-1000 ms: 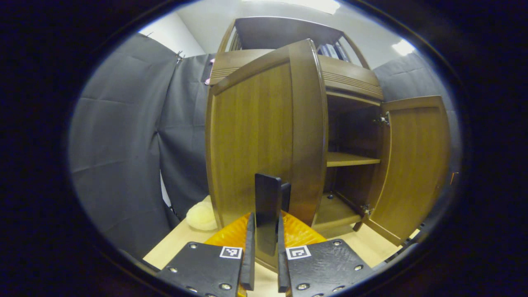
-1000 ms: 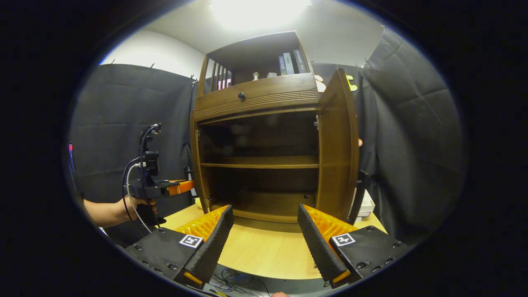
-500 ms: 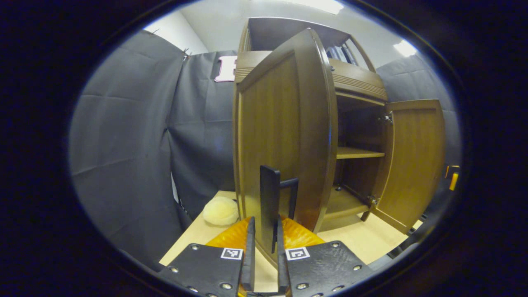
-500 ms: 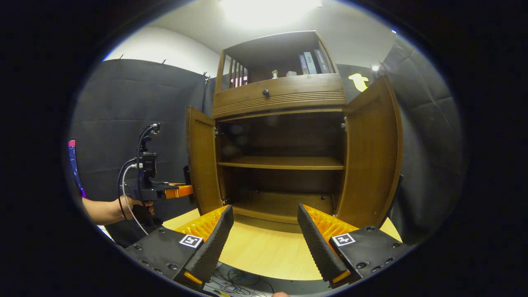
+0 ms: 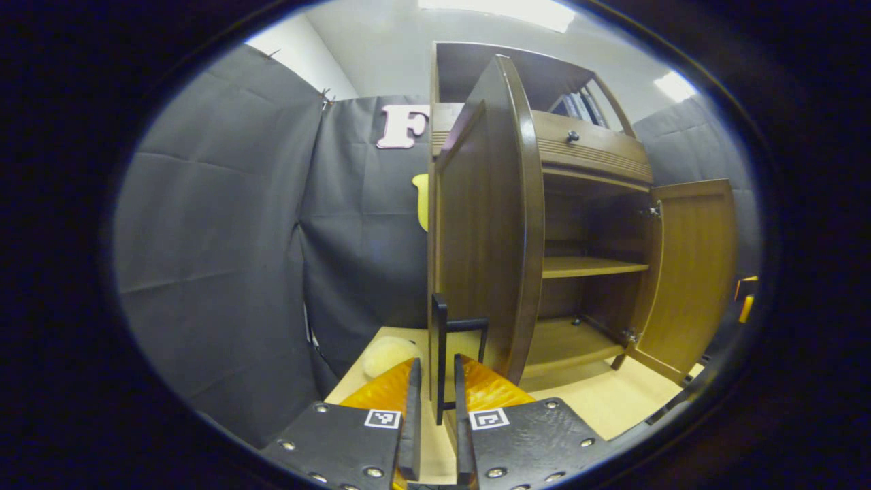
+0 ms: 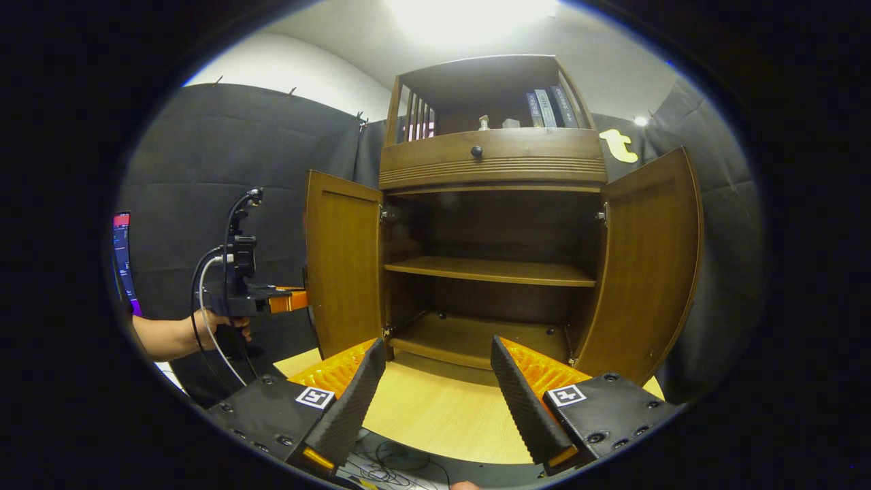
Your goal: Open the right door of the double-door shoe cabinet with the right hand, and open the left door with the left hand.
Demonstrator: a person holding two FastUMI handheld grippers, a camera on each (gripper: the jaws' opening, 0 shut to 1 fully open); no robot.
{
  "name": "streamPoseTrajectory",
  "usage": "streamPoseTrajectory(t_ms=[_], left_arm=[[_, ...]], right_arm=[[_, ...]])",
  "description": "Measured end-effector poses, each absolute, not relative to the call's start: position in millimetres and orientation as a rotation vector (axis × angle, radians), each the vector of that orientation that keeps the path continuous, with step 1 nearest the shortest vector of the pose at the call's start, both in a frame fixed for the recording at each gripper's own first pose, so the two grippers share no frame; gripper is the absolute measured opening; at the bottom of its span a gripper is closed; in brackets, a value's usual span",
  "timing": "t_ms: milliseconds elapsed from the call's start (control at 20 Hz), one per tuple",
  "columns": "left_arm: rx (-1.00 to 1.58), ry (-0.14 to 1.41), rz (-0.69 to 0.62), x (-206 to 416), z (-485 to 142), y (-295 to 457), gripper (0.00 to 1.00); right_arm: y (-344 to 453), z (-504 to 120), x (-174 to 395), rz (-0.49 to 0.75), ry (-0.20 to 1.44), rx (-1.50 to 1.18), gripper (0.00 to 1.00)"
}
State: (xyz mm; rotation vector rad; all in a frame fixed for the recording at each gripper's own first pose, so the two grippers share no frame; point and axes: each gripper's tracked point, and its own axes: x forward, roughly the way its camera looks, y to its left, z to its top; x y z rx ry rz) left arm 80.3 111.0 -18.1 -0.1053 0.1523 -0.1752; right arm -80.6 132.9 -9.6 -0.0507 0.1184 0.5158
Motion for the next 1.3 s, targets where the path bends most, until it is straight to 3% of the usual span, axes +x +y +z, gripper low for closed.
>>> streamPoseTrajectory(t_ms=[850,1300], left_arm=[[-0.126,0.134,-0.168,77,-16,145,0.22],[-0.136,0.086,-0.059,66,2,150,0.22]], right_arm=[[193,-18,-70,0.514,0.128,-0.048,0.98],[148,-7,-49,0.437,0.087,-0.031,0.98]])
